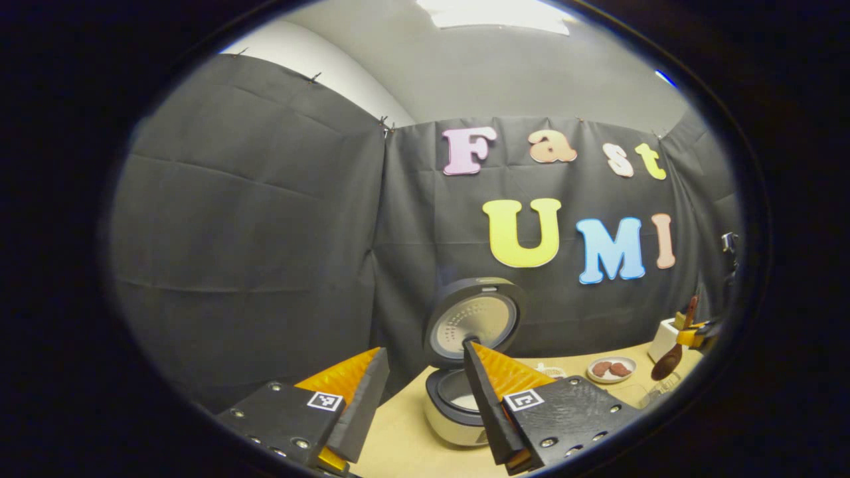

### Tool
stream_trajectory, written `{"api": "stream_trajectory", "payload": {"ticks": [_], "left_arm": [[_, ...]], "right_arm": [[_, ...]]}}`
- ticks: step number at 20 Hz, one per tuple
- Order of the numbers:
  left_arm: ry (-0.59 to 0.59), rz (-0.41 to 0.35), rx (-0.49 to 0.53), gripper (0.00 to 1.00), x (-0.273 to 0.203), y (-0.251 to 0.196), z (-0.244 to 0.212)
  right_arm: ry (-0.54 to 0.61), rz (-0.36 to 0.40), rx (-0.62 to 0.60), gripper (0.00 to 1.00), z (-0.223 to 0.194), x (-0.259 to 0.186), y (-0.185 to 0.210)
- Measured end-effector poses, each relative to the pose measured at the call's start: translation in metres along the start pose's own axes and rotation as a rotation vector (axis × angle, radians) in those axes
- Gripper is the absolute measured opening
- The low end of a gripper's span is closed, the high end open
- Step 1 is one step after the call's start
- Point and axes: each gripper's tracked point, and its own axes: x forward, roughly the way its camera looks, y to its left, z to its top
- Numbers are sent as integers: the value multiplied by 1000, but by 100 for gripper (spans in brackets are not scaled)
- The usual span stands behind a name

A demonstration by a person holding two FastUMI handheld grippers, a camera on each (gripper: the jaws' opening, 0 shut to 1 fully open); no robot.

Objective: Close the left gripper, press the button to open the rice cooker; take a wooden spoon from the chopstick holder with the right hand, scoop a spoonful of rice and pour it into the rice cooker, then put the wooden spoon back into the chopstick holder.

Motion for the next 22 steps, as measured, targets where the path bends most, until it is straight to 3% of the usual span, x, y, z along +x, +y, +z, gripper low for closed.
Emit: {"api": "stream_trajectory", "payload": {"ticks": [2, 6, 14, 17, 22], "left_arm": [[9, 8, 2, 74, 1, 8, -5], [29, 25, 2, 74, 5, 19, -15], [45, 34, 13, 73, 21, 27, -22], [46, 27, 18, 72, 24, 24, -23], [43, 12, 27, 73, 29, 16, -18]], "right_arm": [[25, 31, -23, 5, -13, 4, 19], [61, 65, -63, 8, -35, 13, 44], [119, 71, -206, 9, -87, 31, 64], [134, 64, -227, 5, -100, 34, 65], [165, 79, -196, 8, -111, 34, 73]]}}
